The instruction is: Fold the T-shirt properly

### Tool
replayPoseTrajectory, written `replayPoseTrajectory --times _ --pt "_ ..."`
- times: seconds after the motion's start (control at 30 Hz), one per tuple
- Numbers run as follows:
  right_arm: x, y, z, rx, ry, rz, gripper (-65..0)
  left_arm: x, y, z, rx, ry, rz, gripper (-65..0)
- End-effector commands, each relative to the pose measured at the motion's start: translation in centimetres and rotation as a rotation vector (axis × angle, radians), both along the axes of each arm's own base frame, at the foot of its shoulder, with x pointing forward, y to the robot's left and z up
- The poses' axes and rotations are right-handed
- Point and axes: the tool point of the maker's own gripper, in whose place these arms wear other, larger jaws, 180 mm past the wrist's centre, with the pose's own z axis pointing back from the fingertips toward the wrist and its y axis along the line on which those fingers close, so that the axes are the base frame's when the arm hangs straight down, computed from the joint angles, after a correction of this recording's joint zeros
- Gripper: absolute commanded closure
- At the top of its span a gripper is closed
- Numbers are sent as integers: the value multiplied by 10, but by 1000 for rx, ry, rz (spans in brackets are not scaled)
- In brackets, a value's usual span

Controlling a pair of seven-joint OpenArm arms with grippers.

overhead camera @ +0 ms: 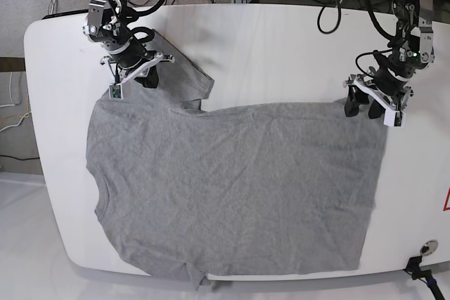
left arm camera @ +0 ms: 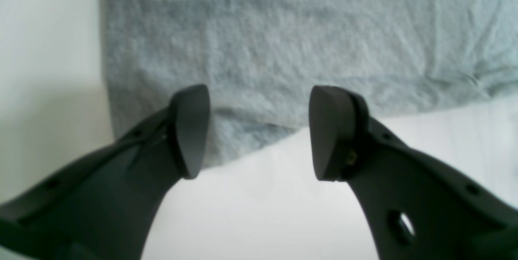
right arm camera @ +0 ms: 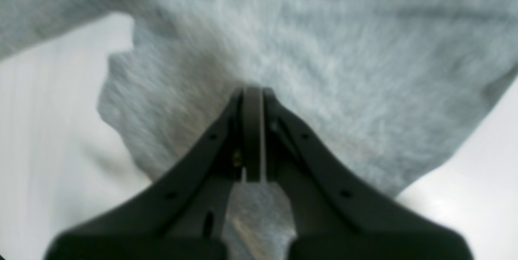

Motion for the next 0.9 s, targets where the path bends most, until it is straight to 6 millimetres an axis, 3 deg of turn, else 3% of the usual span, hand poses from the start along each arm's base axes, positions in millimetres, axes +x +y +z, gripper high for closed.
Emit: replayPoseTrajectory --times 0.0,0.2,0.33,0.53,0.63,0.73,0.87 --pt "11 -1 20 -7 -69 5 -13 9 -1 19 4 -60 -12 -355" --pt "9 -9 31 -21 -93 -17 -14 12 -5 29 4 -86 -25 -355" --pt "6 -17 35 -32 -103 -36 -33 14 3 35 9 -103 -5 -356" --pt "1 -20 58 58 -160 -76 -209 18 24 49 25 -143 30 -371" --pt "3 -22 71 120 -197 -101 -290 18 33 55 35 -160 39 -465" --pt "-3 -29 73 164 -200 -138 -367 16 35 54 36 -155 44 -515" --pt "-14 -36 74 224 -196 -183 -411 14 36 52 42 -150 41 -517"
